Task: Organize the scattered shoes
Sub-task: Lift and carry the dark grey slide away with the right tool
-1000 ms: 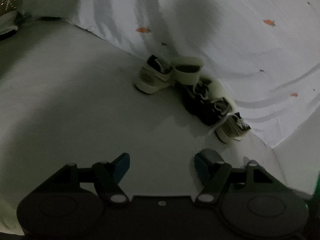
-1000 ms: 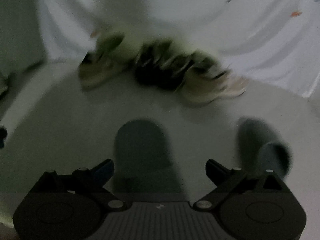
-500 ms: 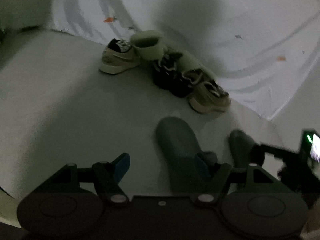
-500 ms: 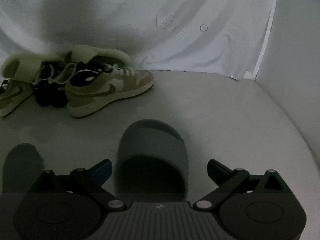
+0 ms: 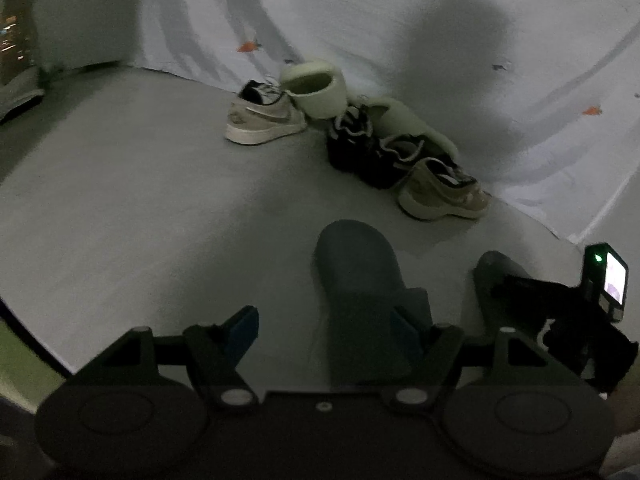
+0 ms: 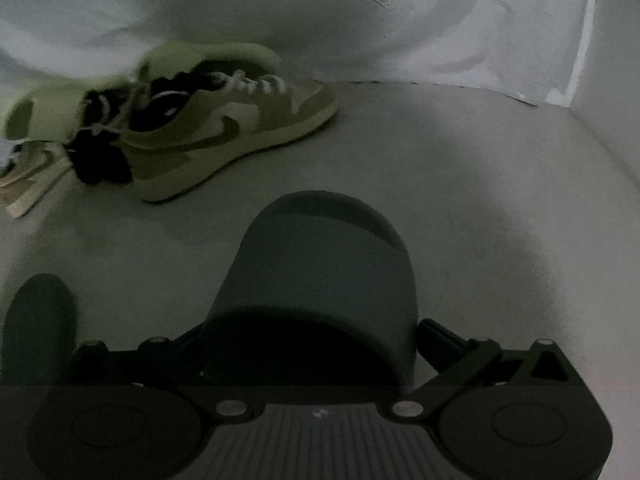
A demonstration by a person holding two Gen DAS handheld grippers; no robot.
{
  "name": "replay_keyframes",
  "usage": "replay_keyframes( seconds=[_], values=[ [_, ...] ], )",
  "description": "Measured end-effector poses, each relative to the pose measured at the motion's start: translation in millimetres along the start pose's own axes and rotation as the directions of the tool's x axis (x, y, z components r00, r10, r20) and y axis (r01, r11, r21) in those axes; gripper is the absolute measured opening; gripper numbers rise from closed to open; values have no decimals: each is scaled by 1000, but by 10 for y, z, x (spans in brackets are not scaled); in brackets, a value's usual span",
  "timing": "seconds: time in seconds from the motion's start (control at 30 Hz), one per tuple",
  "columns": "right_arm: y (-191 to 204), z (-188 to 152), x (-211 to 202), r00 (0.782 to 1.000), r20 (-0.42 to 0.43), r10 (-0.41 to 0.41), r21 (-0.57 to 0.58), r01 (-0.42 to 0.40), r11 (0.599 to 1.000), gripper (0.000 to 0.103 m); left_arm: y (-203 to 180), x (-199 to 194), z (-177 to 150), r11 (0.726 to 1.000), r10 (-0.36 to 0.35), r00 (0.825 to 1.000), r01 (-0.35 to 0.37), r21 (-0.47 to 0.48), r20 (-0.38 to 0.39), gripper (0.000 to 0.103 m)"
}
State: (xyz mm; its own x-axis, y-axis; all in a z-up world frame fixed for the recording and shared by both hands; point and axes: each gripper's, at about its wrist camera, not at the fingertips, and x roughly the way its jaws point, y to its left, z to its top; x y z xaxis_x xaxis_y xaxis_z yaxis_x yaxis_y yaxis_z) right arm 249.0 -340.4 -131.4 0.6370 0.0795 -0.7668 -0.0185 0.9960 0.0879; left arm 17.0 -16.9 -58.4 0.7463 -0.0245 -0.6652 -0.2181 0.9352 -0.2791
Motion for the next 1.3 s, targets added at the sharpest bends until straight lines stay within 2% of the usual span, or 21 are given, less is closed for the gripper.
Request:
replay_keyframes(
  seconds=[0.13, 0.2, 0.33, 0.4, 0.43, 0.47, 0.53, 0.6, 0.63, 0.67, 0.77, 0.87, 0.93, 1.0, 1.07, 1.13, 1.2, 1.3],
  values=[
    [177, 54, -326, 992, 100, 80, -156, -64, 986, 101, 69, -14, -5, 998, 14, 1000, -14, -57, 14, 73],
    [397, 83, -618, 972, 157, 172, -260, -127, 957, 101, 142, -7, 39, 996, 24, 999, -21, -86, 30, 73],
    [800, 79, -966, 934, 197, 297, -406, -197, 892, 101, 371, 29, 157, 988, 53, 997, -44, -148, 58, 73],
    [1216, 15, -1175, 906, 212, 365, -533, -206, 821, 101, 521, 44, 210, 985, 56, 996, -44, -168, 67, 73],
    [1293, -3, -1198, 904, 217, 368, -552, -198, 810, 100, 567, 49, 226, 984, 61, 996, -48, -170, 68, 73],
    [1631, -93, -1288, 895, 239, 378, -634, -151, 759, 100, 707, 55, 272, 983, 78, 995, -65, -169, 68, 73],
    [1899, -188, -1322, 884, 249, 395, -709, -112, 697, 100, 852, 63, 321, 983, 91, 994, -79, -168, 66, 73],
    [2380, -376, -1342, 871, 262, 415, -822, -24, 569, 100, 1149, 45, 419, 974, 100, 993, -84, -209, 68, 73],
    [2468, -410, -1343, 868, 266, 418, -836, -8, 549, 100, 1232, 35, 446, 972, 98, 993, -80, -222, 72, 73],
    [2694, -490, -1347, 858, 276, 432, -866, 26, 500, 100, 1404, 13, 510, 966, 100, 991, -77, -245, 84, 73],
    [3110, -571, -1370, 834, 247, 493, -912, 28, 409, 99, 1758, -25, 672, 963, 121, 986, -89, -253, 112, 73],
    [3508, -703, -1355, 804, 213, 555, -961, 70, 268, 99, 2013, -10, 797, 967, 125, 984, -92, -239, 125, 73],
    [3785, -840, -1306, 780, 179, 600, -983, 114, 144, 99, 2193, 5, 885, 969, 121, 984, -89, -231, 130, 73],
    [3976, -930, -1262, 764, 141, 630, -990, 124, 71, 99, 2377, 14, 978, 969, 123, 983, -90, -229, 133, 73],
    [4141, -990, -1199, 750, 99, 654, -994, 108, 27, 99, 2552, 10, 1050, 965, 144, 980, -110, -237, 134, 73],
    [4322, -1019, -1066, 744, 41, 667, -998, 59, -5, 99, 2740, 8, 1089, 959, 166, 978, -131, -250, 125, 73],
    [4425, -1058, -951, 755, 0, 656, -999, 22, -25, 98, 2911, 0, 1104, 955, 169, 978, -133, -266, 119, 73],
    [4528, -1147, -824, 769, -33, 638, -999, -24, -23, 93, 3089, 44, 1130, 951, 163, 981, -129, -280, 103, 73]
  ],
)
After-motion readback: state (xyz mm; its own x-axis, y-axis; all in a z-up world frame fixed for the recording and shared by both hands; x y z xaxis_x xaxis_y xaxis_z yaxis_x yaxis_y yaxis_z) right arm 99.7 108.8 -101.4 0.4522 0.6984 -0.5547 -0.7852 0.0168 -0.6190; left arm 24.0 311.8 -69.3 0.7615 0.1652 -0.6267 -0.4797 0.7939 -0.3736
